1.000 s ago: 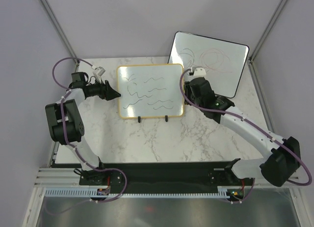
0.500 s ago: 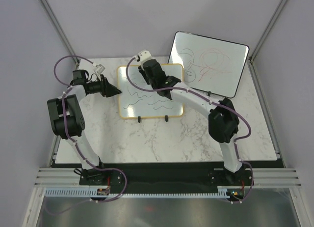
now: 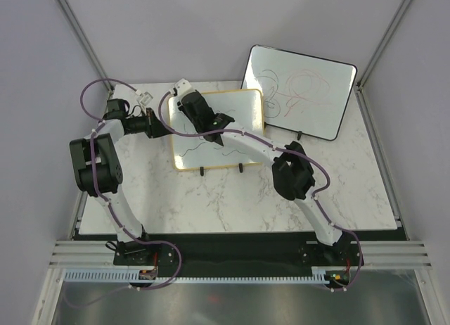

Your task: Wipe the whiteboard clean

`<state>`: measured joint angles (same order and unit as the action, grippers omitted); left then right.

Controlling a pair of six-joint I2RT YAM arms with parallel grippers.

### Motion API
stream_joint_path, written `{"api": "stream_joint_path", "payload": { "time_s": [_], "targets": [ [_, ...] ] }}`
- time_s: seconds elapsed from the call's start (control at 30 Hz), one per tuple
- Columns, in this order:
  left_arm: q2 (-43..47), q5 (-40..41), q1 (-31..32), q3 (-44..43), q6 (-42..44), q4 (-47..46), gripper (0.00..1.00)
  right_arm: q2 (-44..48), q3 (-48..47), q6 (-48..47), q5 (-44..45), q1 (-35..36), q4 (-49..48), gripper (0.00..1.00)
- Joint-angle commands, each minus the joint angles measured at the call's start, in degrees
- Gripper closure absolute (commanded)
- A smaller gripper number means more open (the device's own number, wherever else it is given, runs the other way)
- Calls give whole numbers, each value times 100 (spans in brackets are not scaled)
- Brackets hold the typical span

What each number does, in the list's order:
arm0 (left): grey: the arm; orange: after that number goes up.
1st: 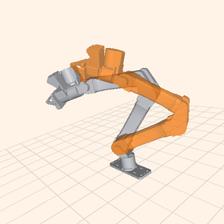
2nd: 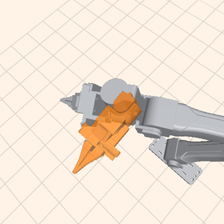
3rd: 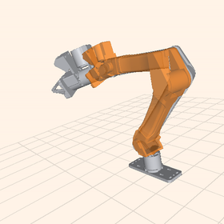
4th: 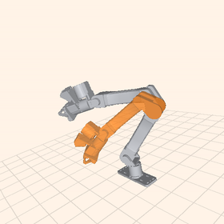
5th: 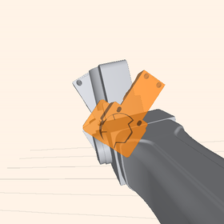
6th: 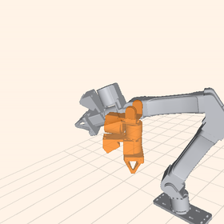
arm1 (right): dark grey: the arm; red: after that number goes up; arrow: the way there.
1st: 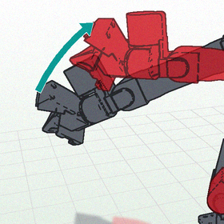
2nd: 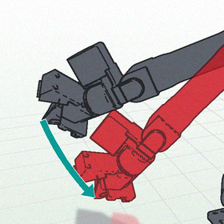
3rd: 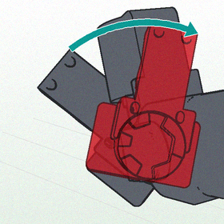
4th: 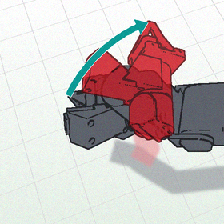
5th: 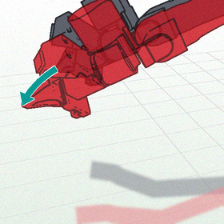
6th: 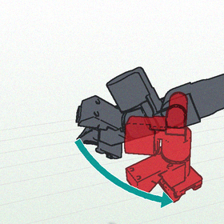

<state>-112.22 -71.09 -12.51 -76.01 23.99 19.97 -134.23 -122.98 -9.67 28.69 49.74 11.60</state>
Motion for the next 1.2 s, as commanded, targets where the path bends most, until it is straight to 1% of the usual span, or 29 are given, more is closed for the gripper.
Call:
{"api": "stream_joint_path", "payload": {
  "time_s": [0.0,0.03,0.2,0.27,0.33,0.4,0.47,0.5,0.57,0.6,0.7,0.73,0.8,0.87,0.97,1.0,1.1,1.17],
  "targets": [
    [-19,-116,47,-222,449,51,92,-322,-314,167,-301,106,-8,100],
    [-19,-98,47,-222,475,51,98,-410,-367,202,-537,141,-26,100],
    [8,-63,47,-248,537,69,98,-787,-577,158,-680,546,-298,100],
    [34,-54,47,-248,528,60,98,-902,-789,404,-742,546,-255,100],
    [95,-10,47,-222,572,60,98,-903,-807,614,-532,494,-254,100],
    [165,7,39,-160,607,60,98,-772,-719,747,-42,292,-245,100],
    [183,7,47,-151,625,60,98,-631,-526,957,268,81,-158,100],
    [183,7,39,-151,625,60,98,-448,-447,967,582,11,-123,100],
    [183,16,47,-169,633,69,98,-210,-114,967,909,-139,-105,100],
    [183,34,47,-177,625,60,98,18,131,967,1241,-192,-105,100],
    [192,60,47,-178,625,60,98,457,502,967,1438,-438,-122,100],
    [192,86,47,-186,633,60,98,538,729,967,1412,-491,-157,100],
    [218,122,47,-169,651,60,98,644,854,1134,1342,-588,-280,100],
    [236,122,39,-177,660,60,98,548,653,1090,1052,-535,-298,100],
    [280,139,47,-169,660,60,98,83,-22,1029,657,-308,-289,100],
    [280,139,47,-160,660,69,98,-232,-442,881,577,-237,-255,100],
    [280,183,56,-169,668,69,98,-840,-1199,888,182,53,-175,100],
    [280,227,56,-178,669,60,98,-1191,-1447,897,59,264,-175,100]
  ]
}}
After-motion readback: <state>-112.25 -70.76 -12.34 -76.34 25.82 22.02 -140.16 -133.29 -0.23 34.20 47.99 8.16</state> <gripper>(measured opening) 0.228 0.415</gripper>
